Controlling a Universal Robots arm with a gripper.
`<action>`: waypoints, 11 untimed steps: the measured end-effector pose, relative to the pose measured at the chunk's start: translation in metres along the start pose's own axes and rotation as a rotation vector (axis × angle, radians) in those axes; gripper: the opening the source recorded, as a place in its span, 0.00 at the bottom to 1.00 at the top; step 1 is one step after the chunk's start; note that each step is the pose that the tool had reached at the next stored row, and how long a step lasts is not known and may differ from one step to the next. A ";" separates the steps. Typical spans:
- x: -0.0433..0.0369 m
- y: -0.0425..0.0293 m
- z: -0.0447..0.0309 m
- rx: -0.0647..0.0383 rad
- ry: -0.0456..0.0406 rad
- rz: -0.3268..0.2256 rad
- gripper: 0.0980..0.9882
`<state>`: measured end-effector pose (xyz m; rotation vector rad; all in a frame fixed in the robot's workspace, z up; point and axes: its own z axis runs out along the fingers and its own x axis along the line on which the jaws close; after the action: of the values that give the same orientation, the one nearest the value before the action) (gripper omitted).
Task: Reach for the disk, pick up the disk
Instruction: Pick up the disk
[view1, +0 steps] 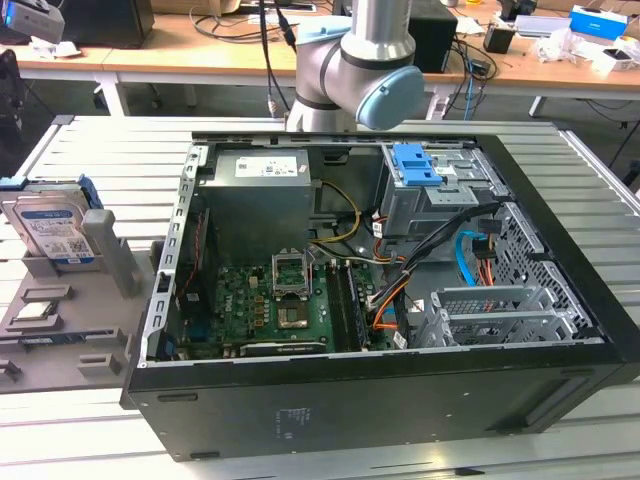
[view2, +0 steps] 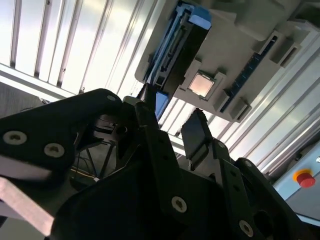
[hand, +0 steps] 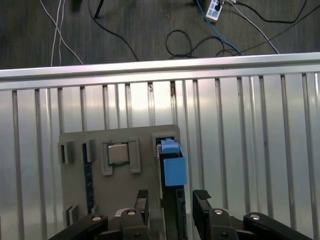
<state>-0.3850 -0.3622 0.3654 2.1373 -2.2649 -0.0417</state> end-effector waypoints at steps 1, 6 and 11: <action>-0.0026 0.0006 0.0000 0.000 0.0000 0.000 0.43; -0.0082 0.0025 0.0014 0.000 0.0000 0.000 0.43; -0.0085 0.0023 0.0073 0.000 0.0001 0.000 0.43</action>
<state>-0.3871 -0.3535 0.3581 2.1378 -2.2643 -0.0416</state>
